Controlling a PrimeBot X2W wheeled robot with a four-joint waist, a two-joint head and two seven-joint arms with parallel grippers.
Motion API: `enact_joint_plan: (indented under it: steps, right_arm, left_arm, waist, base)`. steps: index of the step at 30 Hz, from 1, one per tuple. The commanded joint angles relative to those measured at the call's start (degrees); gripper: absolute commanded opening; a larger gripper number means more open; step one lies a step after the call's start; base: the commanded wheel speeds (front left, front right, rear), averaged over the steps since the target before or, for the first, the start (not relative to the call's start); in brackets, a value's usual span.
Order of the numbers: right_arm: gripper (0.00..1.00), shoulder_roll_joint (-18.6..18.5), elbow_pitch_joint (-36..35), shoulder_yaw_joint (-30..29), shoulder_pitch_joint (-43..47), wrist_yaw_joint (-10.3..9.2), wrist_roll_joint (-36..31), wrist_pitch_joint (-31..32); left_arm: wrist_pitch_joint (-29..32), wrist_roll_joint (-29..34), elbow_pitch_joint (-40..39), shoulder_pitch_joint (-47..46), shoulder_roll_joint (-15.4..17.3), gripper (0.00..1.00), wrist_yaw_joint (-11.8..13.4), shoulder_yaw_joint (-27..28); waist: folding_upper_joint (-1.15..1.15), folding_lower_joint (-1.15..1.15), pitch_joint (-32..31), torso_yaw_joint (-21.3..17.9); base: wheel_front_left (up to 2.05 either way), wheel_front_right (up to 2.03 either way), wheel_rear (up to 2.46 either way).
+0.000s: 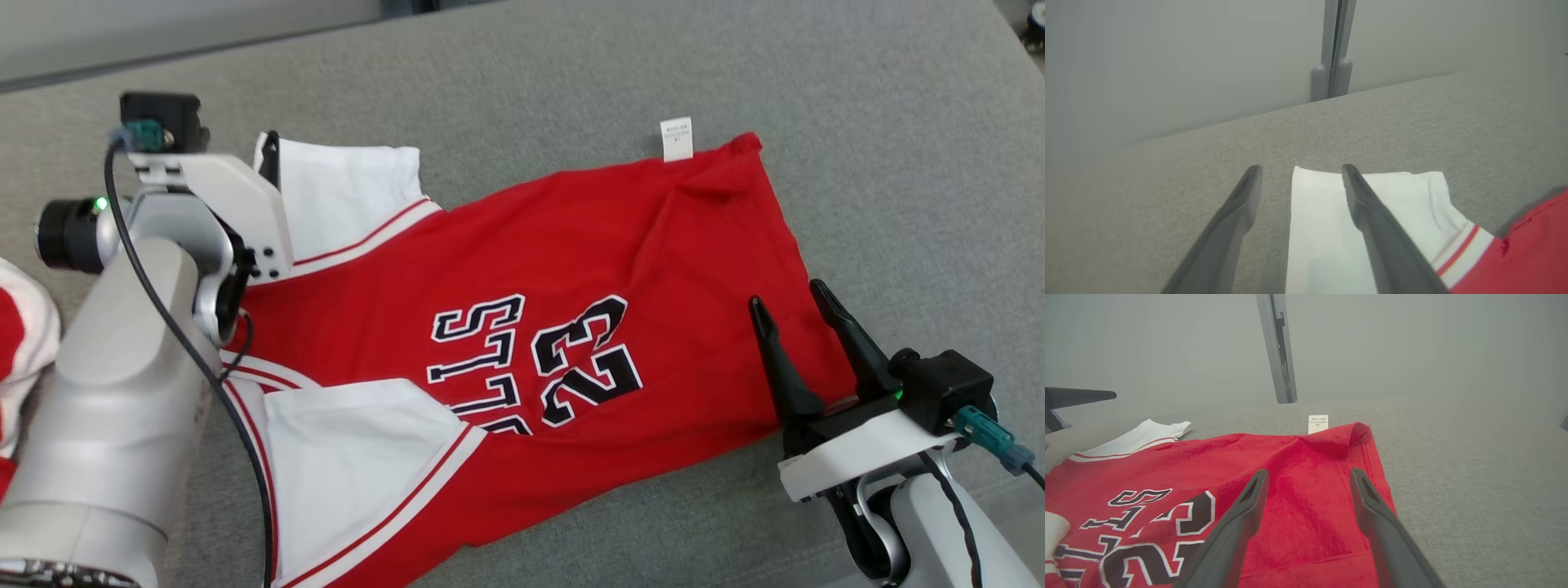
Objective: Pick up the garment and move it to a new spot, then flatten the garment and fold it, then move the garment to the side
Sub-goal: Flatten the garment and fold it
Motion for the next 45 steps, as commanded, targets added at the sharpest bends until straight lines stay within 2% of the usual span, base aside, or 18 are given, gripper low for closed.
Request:
enact_joint_plan:
  steps: [1,5,11,21,22,23,24,25,32,38,45]
  right_arm:
    - [1.0,-0.08,-0.19,0.28,-0.9,-0.02,-0.32,-0.35]
    - [1.0,0.22,-0.51,0.82,-1.99,-0.02,-0.51,-0.35]
    - [1.0,0.53,-0.74,1.45,-2.92,-0.02,-0.58,-0.35]
    - [1.0,0.92,-0.59,1.15,-2.96,-0.02,-0.83,-0.35]
    - [1.0,0.92,-0.52,1.19,-3.01,-0.02,-0.83,-0.35]
    - [1.0,0.99,-0.53,1.19,-3.09,-0.02,-0.91,-0.35]
    - [1.0,1.07,-0.61,1.15,-3.18,-0.02,-1.01,-0.35]
    - [1.0,1.09,-0.82,1.0,-3.3,-0.02,-1.07,-0.35]
    - [1.0,0.35,-0.42,-0.49,-5.04,-0.02,-0.29,-0.35]
    - [1.0,-1.12,5.27,-0.8,-9.17,-0.02,1.48,-0.02]
    - [1.0,-0.47,12.26,-1.01,-16.44,-0.02,6.71,7.01]
  left_arm:
    - [1.32,0.41,2.21,-3.0,0.27,1.0,-0.24,-0.22]
    - [4.48,1.02,7.07,-8.53,0.71,1.0,-0.47,-1.0]
    - [7.49,1.82,12.64,-13.51,1.29,1.0,1.17,-1.91]
    - [9.32,1.13,18.37,-14.78,1.18,1.0,3.65,-1.93]
    - [9.45,1.29,18.85,-14.7,1.32,0.88,3.95,-2.07]
    - [9.24,1.42,19.21,-14.72,1.43,0.62,4.22,-2.19]
    - [8.87,1.66,19.38,-14.8,1.61,0.43,4.5,-2.38]
    - [8.48,1.78,19.51,-14.86,1.67,0.01,4.67,-2.5]
    - [2.15,-0.47,17.43,-13.84,0.91,0.0,3.13,-1.07]
    - [-1.12,-5.28,14.03,-13.35,0.72,0.0,-1.62,2.41]
    - [-0.93,-7.84,8.29,-11.87,2.05,0.0,-5.06,3.72]
  waist:
    - [0.0,0.0,3.55,-2.05]
    - [0.0,0.0,6.01,-3.07]
    - [0.0,0.0,8.16,-4.83]
    - [0.0,0.0,8.34,-6.48]
    - [0.0,0.0,8.27,-6.62]
    - [0.0,0.0,8.22,-6.73]
    - [0.0,0.0,8.16,-6.79]
    - [0.0,0.0,8.08,-6.78]
    - [0.0,0.0,6.67,-5.37]
    - [0.0,0.0,6.38,-2.62]
    - [0.0,0.0,6.65,-0.43]
  base:
    - [0.0,0.0,0.0]
    - [0.0,0.0,0.0]
    - [0.0,0.0,0.0]
    - [0.0,0.0,0.0]
    - [0.0,0.0,0.0]
    - [0.0,0.0,0.0]
    - [0.0,0.0,0.0]
    - [0.0,0.0,0.0]
    - [0.0,0.0,0.0]
    - [0.0,0.0,0.0]
    - [0.0,0.0,0.0]
